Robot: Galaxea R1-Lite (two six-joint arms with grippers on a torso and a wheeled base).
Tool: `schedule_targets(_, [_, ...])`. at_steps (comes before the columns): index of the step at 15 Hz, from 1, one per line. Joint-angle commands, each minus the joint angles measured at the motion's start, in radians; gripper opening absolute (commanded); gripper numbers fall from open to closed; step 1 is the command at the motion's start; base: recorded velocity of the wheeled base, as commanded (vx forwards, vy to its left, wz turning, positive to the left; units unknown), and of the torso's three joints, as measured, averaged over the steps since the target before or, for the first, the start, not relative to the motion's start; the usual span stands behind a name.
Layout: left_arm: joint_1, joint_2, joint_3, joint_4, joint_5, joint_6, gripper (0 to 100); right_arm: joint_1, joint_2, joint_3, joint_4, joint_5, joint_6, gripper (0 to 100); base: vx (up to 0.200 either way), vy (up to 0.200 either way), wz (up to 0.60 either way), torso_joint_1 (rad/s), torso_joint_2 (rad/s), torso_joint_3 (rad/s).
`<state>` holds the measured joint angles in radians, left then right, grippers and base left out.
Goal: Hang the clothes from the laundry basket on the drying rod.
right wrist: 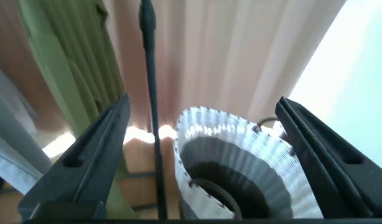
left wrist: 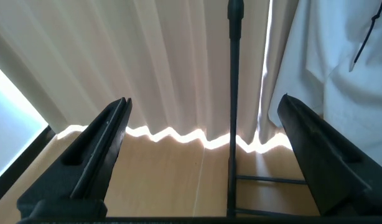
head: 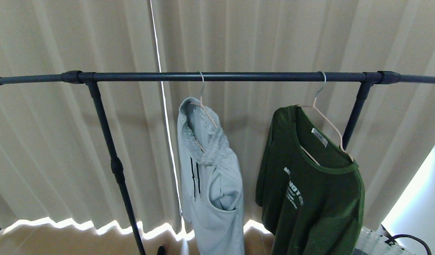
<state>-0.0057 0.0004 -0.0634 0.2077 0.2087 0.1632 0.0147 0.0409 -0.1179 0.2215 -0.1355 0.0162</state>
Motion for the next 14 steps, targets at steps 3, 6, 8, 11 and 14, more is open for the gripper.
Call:
schedule_targets(3, [0.0, 0.0, -0.001, -0.001, 0.0, -0.001, 100, -0.018, -0.038, 0.06, -0.077, 0.036, 0.01, 100, 0.0, 0.0, 0.0, 0.0, 0.0, 0.0])
schedule_targets(6, [0.0, 0.0, -0.001, 0.001, 0.0, -0.002, 100, -0.018, -0.038, 0.064, -0.099, 0.07, 0.013, 100, 0.0, 0.0, 0.0, 0.0, 0.0, 0.0])
schedule_targets(8, [0.0, 0.0, -0.001, 0.001, 0.0, -0.002, 100, -0.018, -0.038, 0.064, -0.1, 0.114, 0.018, 100, 0.0, 0.0, 0.0, 0.0, 0.0, 0.0])
schedule_targets(11, [0.0, 0.0, -0.001, 0.001, 0.0, -0.001, 100, -0.018, -0.038, 0.064, -0.102, 0.113, 0.03, 100, 0.0, 0.0, 0.0, 0.0, 0.0, 0.0])
schedule_targets(14, [0.0, 0.0, -0.001, -0.001, 0.0, -0.002, 100, -0.018, -0.036, 0.069, -0.103, 0.097, 0.018, 100, 0.0, 0.0, 0.0, 0.0, 0.0, 0.0])
